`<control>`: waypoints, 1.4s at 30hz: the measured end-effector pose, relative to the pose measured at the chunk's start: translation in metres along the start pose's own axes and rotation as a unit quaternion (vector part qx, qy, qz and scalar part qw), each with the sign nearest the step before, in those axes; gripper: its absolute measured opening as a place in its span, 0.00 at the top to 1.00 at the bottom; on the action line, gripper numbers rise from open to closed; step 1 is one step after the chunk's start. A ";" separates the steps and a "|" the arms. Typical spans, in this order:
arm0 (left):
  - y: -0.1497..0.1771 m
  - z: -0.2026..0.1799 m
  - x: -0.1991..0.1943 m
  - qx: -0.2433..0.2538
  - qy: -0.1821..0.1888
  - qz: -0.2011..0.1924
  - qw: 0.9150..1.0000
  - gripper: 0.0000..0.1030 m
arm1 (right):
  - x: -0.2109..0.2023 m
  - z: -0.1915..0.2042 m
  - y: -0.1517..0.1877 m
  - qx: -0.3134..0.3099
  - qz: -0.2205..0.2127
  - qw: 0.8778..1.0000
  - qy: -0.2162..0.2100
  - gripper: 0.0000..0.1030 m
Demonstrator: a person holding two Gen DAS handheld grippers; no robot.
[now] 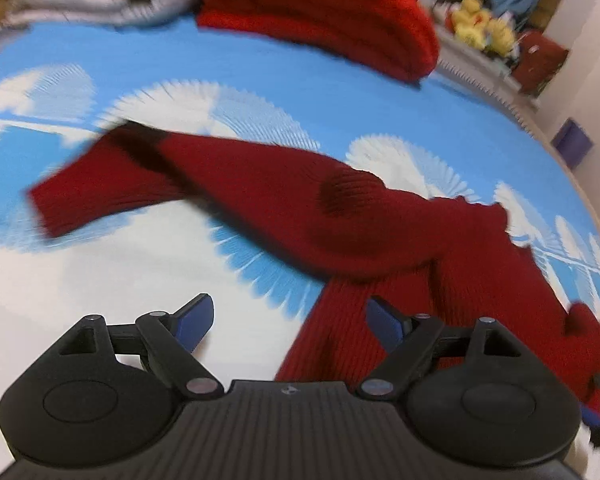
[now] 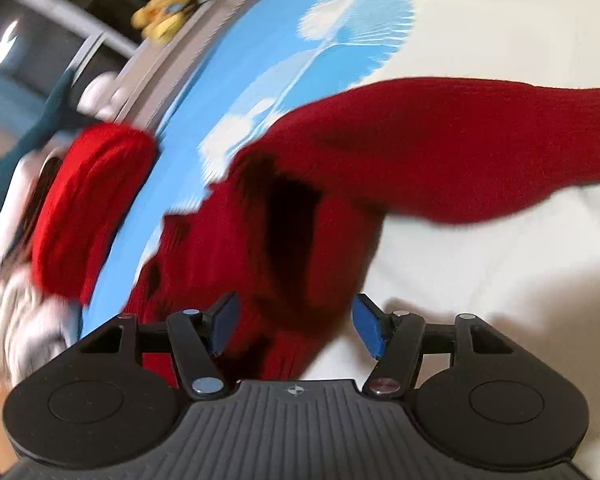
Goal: Fold small clothes
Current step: 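Grasp the sweater sleeve with the left tool and lift it over the body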
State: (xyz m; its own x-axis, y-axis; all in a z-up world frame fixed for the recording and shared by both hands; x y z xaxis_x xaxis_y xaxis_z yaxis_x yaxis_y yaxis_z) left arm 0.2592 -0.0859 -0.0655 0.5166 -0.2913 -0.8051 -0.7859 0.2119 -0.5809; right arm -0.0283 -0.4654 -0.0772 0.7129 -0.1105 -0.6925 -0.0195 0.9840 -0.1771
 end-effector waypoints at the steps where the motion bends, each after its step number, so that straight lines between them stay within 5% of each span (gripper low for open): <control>1: -0.012 -0.002 0.020 -0.012 -0.001 0.010 1.000 0.15 | 0.007 -0.001 -0.006 0.009 0.002 1.000 -0.001 0.32; 5: -0.046 -0.010 0.080 -0.086 0.026 0.044 0.995 0.17 | 0.029 -0.001 -0.021 0.006 0.001 1.000 0.004 0.27; 7: -0.065 -0.013 0.089 -0.102 0.004 0.028 0.994 0.36 | 0.035 0.005 -0.024 -0.023 -0.025 0.999 0.007 0.30; 9: -0.082 -0.010 0.078 -0.105 -0.037 -0.022 0.994 0.73 | 0.035 0.012 -0.028 -0.055 -0.056 0.997 0.022 0.65; 12: -0.107 0.014 0.051 -0.114 -0.102 -0.097 0.983 0.94 | 0.029 0.023 -0.032 -0.082 -0.069 0.993 0.041 0.73; 13: -0.112 0.029 0.042 -0.118 -0.143 -0.108 0.977 0.94 | 0.028 0.025 -0.036 -0.084 -0.069 0.993 0.041 0.74; 15: -0.119 0.066 0.031 -0.136 -0.167 -0.116 0.970 1.00 | 0.022 0.029 -0.045 -0.082 -0.081 0.993 0.026 0.75; 18: -0.114 0.121 0.013 -0.144 -0.257 -0.123 0.948 1.00 | 0.008 0.034 -0.063 -0.102 -0.140 0.985 0.010 0.91; 20: -0.103 0.149 0.011 -0.161 -0.245 -0.106 0.950 1.00 | -0.006 0.036 -0.077 -0.124 -0.219 0.968 0.017 0.98; 22: -0.089 0.160 0.010 -0.178 -0.210 -0.096 0.956 0.96 | -0.017 0.029 -0.093 -0.134 -0.298 0.942 0.080 0.97; 25: -0.076 0.141 0.018 -0.151 -0.152 -0.076 0.974 0.71 | -0.013 -0.004 -0.109 -0.004 -0.206 0.977 0.054 0.91; 27: -0.075 0.110 0.022 -0.116 -0.108 -0.067 0.985 0.62 | -0.001 -0.010 -0.101 0.039 -0.117 0.992 0.017 0.61; 29: -0.079 0.070 0.026 -0.078 -0.060 -0.073 0.992 0.55 | 0.005 -0.002 -0.086 0.037 -0.071 0.997 -0.014 0.39; 33: -0.079 -0.007 0.050 -0.018 0.036 -0.043 0.998 0.17 | 0.016 0.027 -0.059 -0.030 -0.019 0.999 -0.028 0.18; 38: -0.092 -0.061 0.119 -0.003 -0.009 0.023 1.000 0.16 | 0.054 0.038 -0.031 -0.091 0.012 0.995 0.028 0.15; 40: -0.099 -0.066 0.133 -0.015 -0.052 0.017 0.998 0.39 | 0.059 0.036 -0.029 -0.126 -0.028 0.991 0.045 0.23; 41: -0.103 -0.065 0.133 -0.010 -0.080 0.008 0.997 0.62 | 0.059 0.034 -0.032 -0.150 -0.059 0.985 0.063 0.63; 42: -0.110 -0.058 0.129 -0.018 -0.074 -0.001 0.997 0.66 | 0.059 0.032 -0.039 -0.160 -0.067 0.982 0.072 0.77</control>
State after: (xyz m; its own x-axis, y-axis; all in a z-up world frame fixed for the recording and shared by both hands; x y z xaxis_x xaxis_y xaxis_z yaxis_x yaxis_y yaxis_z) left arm 0.3925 -0.2008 -0.0991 0.5613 -0.1496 -0.8140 -0.7948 0.1767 -0.5806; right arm 0.0372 -0.5056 -0.0887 0.6187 -0.2766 -0.7353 -0.1676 0.8680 -0.4675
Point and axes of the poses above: each gripper's, at about its wrist camera, not at the fingertips, and x roughly the way its jaws point, z to its left, y to its underside, the point moved 5 cm from there along x, roughly the way its jaws point, and after that the axes turned 14 degrees about x, right-handed, at the moved point
